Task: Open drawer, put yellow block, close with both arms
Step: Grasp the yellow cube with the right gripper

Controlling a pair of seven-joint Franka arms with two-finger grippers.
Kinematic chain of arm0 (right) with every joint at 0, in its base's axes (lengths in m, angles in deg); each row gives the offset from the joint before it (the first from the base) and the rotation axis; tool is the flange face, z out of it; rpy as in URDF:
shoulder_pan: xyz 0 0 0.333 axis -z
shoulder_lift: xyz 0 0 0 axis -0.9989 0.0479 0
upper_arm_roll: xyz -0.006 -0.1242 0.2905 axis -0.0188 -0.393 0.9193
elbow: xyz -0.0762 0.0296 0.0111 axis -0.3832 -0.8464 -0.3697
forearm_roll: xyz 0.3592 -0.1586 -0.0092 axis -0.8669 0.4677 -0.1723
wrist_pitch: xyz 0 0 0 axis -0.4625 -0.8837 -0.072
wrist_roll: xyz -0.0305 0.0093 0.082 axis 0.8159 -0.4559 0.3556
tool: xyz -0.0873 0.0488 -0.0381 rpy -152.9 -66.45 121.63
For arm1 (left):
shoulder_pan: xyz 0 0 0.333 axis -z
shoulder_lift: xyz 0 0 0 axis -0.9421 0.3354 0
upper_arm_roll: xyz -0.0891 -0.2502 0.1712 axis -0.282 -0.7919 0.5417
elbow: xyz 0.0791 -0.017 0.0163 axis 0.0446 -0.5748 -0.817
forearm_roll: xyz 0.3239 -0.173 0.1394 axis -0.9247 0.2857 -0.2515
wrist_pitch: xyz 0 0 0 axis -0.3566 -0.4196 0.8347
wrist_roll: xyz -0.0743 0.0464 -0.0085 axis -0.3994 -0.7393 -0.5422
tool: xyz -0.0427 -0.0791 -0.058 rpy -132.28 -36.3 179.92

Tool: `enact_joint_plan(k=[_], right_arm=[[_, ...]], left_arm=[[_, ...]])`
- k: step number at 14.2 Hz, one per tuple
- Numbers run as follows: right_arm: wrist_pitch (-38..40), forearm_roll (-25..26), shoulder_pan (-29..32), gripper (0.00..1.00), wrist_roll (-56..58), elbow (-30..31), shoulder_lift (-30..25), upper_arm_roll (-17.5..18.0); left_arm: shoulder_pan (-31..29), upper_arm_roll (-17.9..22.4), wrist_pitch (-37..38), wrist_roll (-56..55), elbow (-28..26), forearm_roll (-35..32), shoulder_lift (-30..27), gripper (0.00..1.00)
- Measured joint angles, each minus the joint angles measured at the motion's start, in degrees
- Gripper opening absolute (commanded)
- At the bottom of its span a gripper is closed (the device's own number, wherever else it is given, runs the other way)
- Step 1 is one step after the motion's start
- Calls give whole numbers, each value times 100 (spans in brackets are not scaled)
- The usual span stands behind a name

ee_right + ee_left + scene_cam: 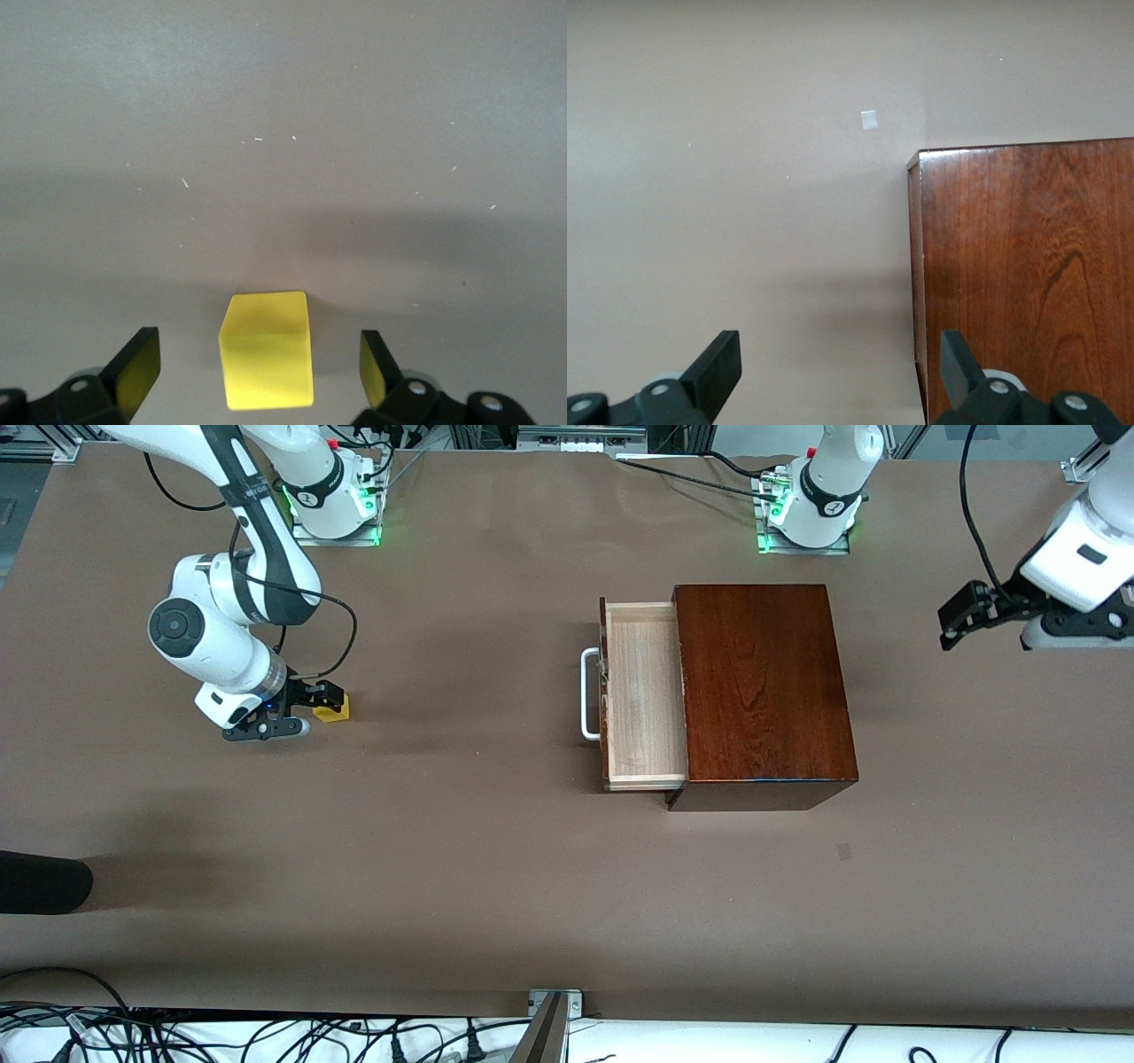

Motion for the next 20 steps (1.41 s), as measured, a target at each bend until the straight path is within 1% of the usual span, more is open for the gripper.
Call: enact_joint_plan(k=[2,5,7,8,10,11,12,13,14,15,16,17,20], right_arm=[[-399,-3,0,100,-8,197,93,0],[-703,-7,-1,100,-329,318,257,46],[-882,-7,-7,100,-463,376,326,141],[-996,-7,-8,97,-481,421,350,162],[-1146,-8,-7,86,-488,503,379,167],[-1180,-7,-7,79,-488,527,392,167],[-1192,-8,-7,67,-488,541,406,167],[-1209,-8,-7,46,-488,553,424,167],[-1226,-8,-7,28,-488,566,435,168],[-1232,-8,-7,14,-488,575,439,168],[-1233,-8,-7,3,-488,578,439,168],[-1233,-8,-7,0,-488,577,437,168],[-1230,-8,-8,0,-482,545,395,187]], left_arm=[[44,89,-82,0,-17,0,8,100],[84,152,-93,3,88,14,122,100],[103,215,-70,161,272,21,256,100],[106,240,-33,276,408,23,351,100],[118,270,28,394,624,25,541,100],[132,267,38,421,685,25,616,100],[158,261,41,428,719,25,665,100],[187,250,46,428,741,25,690,100],[208,238,51,428,753,25,695,100],[218,232,60,429,762,25,695,100],[218,232,71,431,770,25,695,100],[218,233,82,433,776,25,695,100],[218,233,96,438,779,25,696,100]])
